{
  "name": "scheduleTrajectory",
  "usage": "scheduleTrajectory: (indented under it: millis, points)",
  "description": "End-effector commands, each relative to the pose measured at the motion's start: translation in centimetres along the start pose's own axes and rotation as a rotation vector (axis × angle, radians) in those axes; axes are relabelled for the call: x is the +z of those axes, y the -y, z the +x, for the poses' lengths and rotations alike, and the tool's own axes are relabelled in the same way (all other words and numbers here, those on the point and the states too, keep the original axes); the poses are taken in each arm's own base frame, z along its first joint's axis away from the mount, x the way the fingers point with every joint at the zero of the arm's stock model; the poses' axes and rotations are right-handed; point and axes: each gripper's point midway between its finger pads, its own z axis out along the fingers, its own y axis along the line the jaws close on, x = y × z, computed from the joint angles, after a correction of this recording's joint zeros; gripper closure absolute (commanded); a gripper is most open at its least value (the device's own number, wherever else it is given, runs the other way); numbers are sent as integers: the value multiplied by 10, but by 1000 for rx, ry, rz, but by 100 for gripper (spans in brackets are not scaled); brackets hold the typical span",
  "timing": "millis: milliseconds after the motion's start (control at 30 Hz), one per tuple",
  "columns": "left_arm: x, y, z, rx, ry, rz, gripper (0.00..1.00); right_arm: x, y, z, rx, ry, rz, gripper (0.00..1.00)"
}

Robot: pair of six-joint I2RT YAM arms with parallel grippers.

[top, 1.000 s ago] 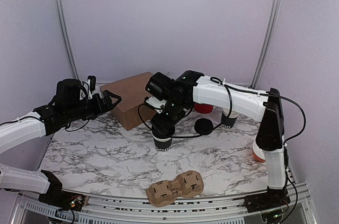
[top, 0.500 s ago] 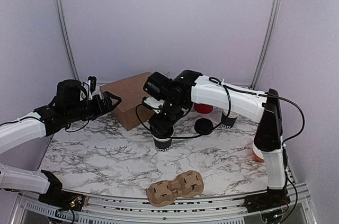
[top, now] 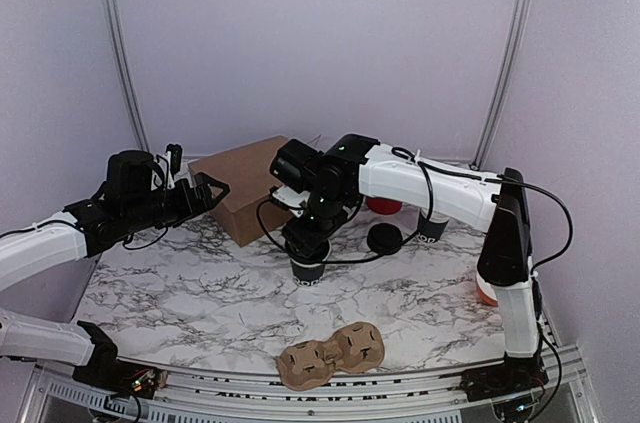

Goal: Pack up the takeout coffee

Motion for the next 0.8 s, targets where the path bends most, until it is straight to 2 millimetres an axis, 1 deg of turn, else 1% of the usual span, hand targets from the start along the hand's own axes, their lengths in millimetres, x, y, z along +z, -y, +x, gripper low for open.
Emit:
scheduleTrajectory:
  millis: [0, 333, 767]
  points:
    - [2, 0, -3, 17, 16, 1, 1, 0, 0, -4, -20, 3, 23, 35]
    - [4, 0, -3, 16, 15, 1, 1, -9, 3, -10, -14, 29, 35, 34]
    - [4, -2, 0, 18, 11, -4, 1, 8, 3, -1, -25, -7, 47, 34]
